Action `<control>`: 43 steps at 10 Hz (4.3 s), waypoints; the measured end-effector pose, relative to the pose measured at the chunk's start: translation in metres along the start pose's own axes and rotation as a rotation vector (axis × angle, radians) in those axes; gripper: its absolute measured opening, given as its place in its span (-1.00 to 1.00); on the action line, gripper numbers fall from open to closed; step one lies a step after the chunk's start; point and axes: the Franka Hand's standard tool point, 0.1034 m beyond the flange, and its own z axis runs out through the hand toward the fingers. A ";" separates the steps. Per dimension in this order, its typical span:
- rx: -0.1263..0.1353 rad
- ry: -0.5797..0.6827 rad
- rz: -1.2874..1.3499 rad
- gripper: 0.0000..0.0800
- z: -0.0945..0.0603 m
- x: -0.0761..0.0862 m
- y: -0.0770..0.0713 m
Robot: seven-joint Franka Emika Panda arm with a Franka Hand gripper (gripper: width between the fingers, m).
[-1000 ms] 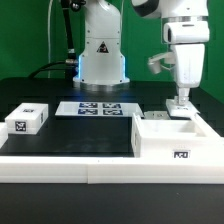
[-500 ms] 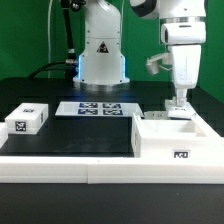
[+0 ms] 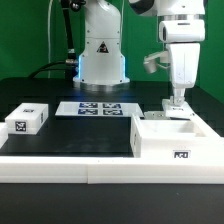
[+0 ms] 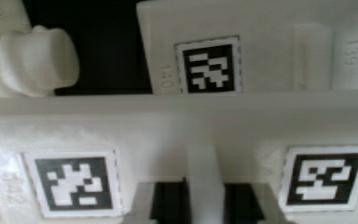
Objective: Assemble cabinet
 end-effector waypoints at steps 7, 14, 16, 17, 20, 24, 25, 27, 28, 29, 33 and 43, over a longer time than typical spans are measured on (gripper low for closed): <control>0.000 -0.004 0.002 -0.82 -0.002 -0.002 0.007; 0.032 -0.025 -0.031 -0.82 0.002 -0.002 0.029; 0.031 -0.025 -0.029 -0.82 0.002 -0.002 0.029; 0.031 -0.023 -0.050 -0.82 0.003 -0.003 0.030; 0.033 -0.027 -0.074 -0.82 0.003 -0.002 0.059; 0.030 -0.026 -0.073 -0.82 0.003 -0.002 0.068; 0.030 -0.026 -0.073 -0.82 0.003 -0.002 0.068; 0.028 -0.024 -0.079 -0.82 0.004 0.000 0.084; 0.034 -0.028 -0.074 -0.82 0.004 0.000 0.094; 0.036 -0.030 -0.068 -0.82 0.005 0.001 0.105; 0.036 -0.033 -0.057 -0.82 0.008 0.003 0.129; 0.036 -0.033 -0.057 0.89 0.008 0.003 0.129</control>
Offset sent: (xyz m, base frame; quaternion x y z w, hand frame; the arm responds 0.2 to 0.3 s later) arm 0.0139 -0.0022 0.0053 -0.0028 -0.0094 -0.0452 0.9989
